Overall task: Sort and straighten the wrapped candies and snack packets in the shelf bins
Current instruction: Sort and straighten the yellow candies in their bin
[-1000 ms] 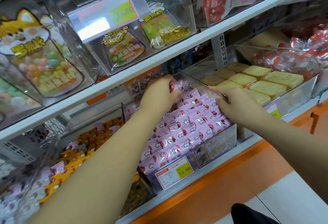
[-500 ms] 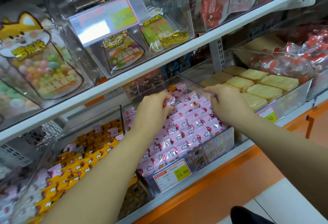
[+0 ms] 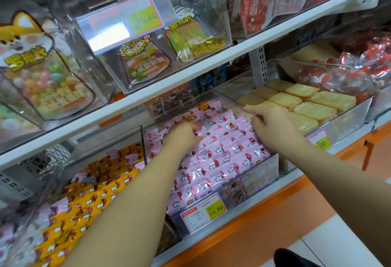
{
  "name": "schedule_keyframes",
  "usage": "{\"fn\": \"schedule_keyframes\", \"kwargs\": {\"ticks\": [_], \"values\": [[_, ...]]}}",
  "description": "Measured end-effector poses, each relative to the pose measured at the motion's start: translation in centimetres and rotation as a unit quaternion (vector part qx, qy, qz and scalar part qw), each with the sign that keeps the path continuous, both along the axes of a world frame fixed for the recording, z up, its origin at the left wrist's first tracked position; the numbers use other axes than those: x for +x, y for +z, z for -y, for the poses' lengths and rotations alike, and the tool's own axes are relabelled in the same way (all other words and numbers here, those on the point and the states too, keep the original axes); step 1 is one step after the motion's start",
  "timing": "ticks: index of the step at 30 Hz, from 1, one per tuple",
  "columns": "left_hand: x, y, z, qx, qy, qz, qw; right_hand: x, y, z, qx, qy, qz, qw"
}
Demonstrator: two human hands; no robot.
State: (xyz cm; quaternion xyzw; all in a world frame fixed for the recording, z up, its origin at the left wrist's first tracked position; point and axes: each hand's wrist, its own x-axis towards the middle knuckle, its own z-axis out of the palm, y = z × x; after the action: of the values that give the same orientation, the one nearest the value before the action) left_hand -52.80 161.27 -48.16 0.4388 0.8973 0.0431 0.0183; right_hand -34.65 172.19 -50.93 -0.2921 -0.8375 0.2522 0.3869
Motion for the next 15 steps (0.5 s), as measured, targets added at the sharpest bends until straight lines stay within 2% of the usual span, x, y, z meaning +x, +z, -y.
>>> {"fn": "schedule_keyframes", "kwargs": {"ticks": [6, 10, 15], "values": [[0.3, 0.2, 1.6, 0.039, -0.023, 0.124, 0.991, 0.3, 0.4, 0.4, -0.025, 0.005, 0.006, 1.0], [-0.4, -0.6, 0.5, 0.063, 0.032, 0.027, 0.997, 0.6, 1.1, 0.7, -0.03, 0.021, 0.018, 0.999], [-0.5, 0.9, -0.9, -0.042, 0.032, 0.015, 0.999, 0.5, 0.8, 0.5, -0.035, 0.01, 0.018, 0.999]]}}
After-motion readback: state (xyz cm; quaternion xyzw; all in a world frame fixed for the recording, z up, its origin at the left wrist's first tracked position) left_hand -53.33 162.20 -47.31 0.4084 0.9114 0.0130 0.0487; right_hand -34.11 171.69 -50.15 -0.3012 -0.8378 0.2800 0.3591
